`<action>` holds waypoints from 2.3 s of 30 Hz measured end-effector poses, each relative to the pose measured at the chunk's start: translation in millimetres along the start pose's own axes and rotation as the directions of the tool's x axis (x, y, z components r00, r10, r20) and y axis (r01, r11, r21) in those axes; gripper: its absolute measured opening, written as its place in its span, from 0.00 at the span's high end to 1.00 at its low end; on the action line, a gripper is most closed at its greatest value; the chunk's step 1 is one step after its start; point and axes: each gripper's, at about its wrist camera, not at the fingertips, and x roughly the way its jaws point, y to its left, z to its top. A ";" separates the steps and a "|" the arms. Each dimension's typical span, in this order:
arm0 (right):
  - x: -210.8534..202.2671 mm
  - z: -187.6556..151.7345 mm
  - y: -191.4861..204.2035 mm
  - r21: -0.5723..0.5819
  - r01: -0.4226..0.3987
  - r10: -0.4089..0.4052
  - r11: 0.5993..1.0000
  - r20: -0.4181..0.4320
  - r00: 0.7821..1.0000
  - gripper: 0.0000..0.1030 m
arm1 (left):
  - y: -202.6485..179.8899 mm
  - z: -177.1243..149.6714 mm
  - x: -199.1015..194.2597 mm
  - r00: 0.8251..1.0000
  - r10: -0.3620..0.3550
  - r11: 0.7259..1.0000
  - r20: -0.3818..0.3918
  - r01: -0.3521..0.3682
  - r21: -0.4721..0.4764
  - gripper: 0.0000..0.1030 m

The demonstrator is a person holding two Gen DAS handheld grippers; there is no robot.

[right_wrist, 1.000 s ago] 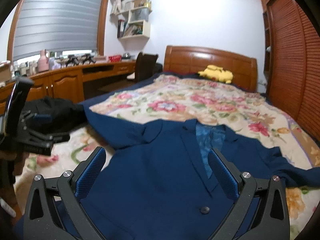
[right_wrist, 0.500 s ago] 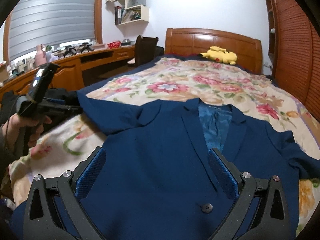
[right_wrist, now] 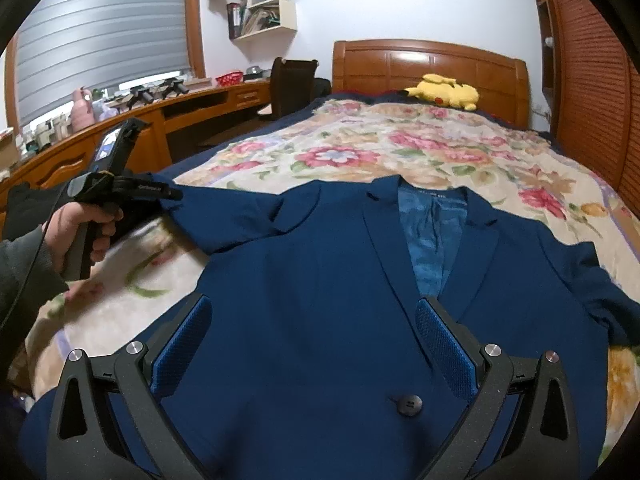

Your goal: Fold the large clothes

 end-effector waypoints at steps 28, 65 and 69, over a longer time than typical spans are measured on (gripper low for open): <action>-14.9 0.8 -34.9 0.010 0.077 -0.078 0.997 0.025 0.997 0.00 | -121.8 -12.8 -104.0 0.980 -0.154 0.941 0.125 0.107 0.320 1.00; -15.2 -4.9 -19.4 -0.036 0.054 -0.054 0.998 0.007 0.999 0.00 | -64.8 -64.8 -54.4 0.994 -0.109 0.964 -0.022 0.111 0.240 0.47; -14.3 -5.8 -19.0 -0.038 0.046 -0.046 0.998 0.004 0.999 0.00 | -58.7 -67.6 -30.1 0.996 -0.075 0.971 -0.057 0.086 0.221 0.47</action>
